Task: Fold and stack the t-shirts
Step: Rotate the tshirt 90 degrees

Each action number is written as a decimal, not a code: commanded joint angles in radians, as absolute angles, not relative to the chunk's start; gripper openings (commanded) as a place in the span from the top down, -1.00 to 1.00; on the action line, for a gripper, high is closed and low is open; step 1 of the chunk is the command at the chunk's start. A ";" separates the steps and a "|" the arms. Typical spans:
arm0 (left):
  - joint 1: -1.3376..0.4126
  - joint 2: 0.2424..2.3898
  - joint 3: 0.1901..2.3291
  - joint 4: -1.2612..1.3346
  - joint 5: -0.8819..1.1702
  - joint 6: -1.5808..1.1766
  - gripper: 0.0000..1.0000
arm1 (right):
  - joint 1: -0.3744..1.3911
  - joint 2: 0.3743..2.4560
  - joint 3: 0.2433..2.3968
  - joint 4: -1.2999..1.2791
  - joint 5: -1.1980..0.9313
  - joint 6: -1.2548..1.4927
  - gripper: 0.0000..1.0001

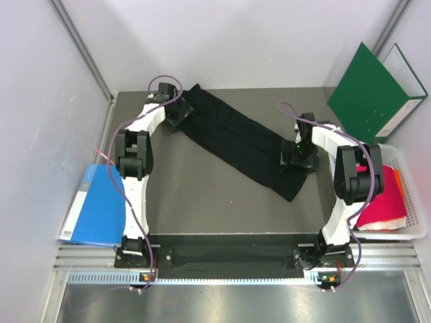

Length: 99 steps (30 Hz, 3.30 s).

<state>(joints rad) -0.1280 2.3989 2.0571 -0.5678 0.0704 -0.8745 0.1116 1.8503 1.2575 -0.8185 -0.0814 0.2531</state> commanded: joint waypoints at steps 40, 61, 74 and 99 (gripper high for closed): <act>-0.701 2.341 1.703 -0.604 0.262 -0.953 -0.26 | 0.104 2.128 1.637 -0.834 0.094 0.218 -0.99; -0.689 2.157 1.470 -0.787 0.195 -0.861 1.00 | 0.141 1.873 1.264 -0.865 -0.063 0.235 0.38; -0.588 1.922 1.552 -1.017 -0.123 -0.704 -0.68 | 0.238 1.740 1.123 -0.910 -0.133 0.278 0.38; -0.219 2.379 2.051 -0.896 -0.126 -0.715 -0.69 | 0.291 1.689 1.098 -0.957 -0.204 0.261 0.52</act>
<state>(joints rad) -0.2325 2.3234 1.9717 -0.9218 -0.1341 -0.6758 0.2787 1.7546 1.1236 -0.9150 -0.1898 0.2642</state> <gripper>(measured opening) 0.843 0.258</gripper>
